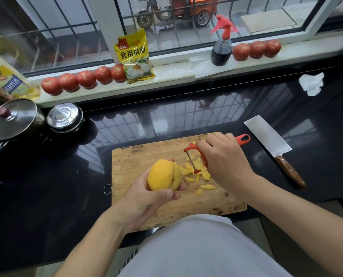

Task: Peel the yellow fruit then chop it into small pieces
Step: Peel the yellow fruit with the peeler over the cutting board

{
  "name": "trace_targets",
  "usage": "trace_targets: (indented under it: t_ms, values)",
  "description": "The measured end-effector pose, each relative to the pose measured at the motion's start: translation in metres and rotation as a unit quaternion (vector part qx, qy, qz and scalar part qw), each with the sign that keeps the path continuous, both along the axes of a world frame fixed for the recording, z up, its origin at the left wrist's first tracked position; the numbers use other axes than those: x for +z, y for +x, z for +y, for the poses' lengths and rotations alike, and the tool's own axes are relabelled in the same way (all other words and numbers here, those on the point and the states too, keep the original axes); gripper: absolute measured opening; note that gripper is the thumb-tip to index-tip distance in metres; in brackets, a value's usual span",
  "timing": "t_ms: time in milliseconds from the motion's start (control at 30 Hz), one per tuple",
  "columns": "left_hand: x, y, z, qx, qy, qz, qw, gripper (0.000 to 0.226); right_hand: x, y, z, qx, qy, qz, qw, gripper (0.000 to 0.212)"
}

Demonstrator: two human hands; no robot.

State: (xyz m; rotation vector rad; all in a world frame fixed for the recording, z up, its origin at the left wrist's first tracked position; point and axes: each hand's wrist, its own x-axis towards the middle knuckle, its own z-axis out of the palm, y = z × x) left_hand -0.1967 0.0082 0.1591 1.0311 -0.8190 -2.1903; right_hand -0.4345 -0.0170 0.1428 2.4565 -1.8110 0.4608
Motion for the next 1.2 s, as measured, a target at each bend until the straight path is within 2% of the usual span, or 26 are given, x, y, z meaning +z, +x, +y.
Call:
trace_targets:
  t_ms: [100, 200, 300, 400, 467, 600, 767, 833, 900, 1100, 1200]
  values:
    - [0.003, -0.002, 0.000, 0.024, 0.022, 0.029, 0.999, 0.105, 0.014, 0.008, 0.004, 0.004, -0.004, -0.026, 1.000, 0.016]
    - [0.003, -0.004, -0.001, 0.028, 0.017, 0.032, 0.999, 0.102, 0.033, 0.019, 0.010, 0.024, 0.004, -0.028, 0.999, 0.014]
    - [0.000, -0.007, -0.002, 0.026, -0.003, 0.034, 0.999, 0.081, 0.045, 0.035, 0.017, 0.054, 0.004, -0.010, 0.998, 0.004]
    - [-0.002, -0.012, -0.002, 0.059, -0.031, 0.027, 0.997, 0.057, 0.043, 0.045, 0.021, 0.047, -0.004, 0.002, 0.999, 0.011]
    - [-0.005, -0.016, -0.001, 0.084, -0.053, 0.011, 0.995, 0.060, 0.038, 0.044, 0.022, 0.030, -0.016, -0.002, 0.999, 0.021]
    - [-0.013, -0.018, 0.002, 0.116, -0.065, -0.017, 0.991, 0.077, 0.010, 0.026, 0.017, -0.026, 0.009, 0.033, 0.999, 0.015]
    - [-0.013, -0.006, -0.001, 0.098, -0.099, -0.055, 0.989, 0.077, -0.025, -0.006, 0.015, -0.105, 0.149, 0.122, 0.976, 0.018]
    - [-0.012, -0.004, -0.003, 0.080, -0.105, -0.069, 0.989, 0.076, -0.025, -0.004, 0.015, -0.113, 0.166, 0.124, 0.972, 0.017]
    - [-0.013, -0.004, -0.003, 0.075, -0.109, -0.080, 0.988, 0.077, -0.021, 0.001, 0.016, -0.110, 0.137, 0.106, 0.979, 0.015]
    - [-0.015, -0.011, 0.000, 0.050, -0.146, -0.123, 0.980, 0.084, 0.023, 0.028, 0.023, -0.043, -0.045, -0.002, 0.998, 0.012]
    - [-0.016, -0.013, 0.000, 0.044, -0.152, -0.125, 0.979, 0.083, 0.037, 0.044, 0.028, -0.006, -0.071, -0.006, 0.997, 0.014]
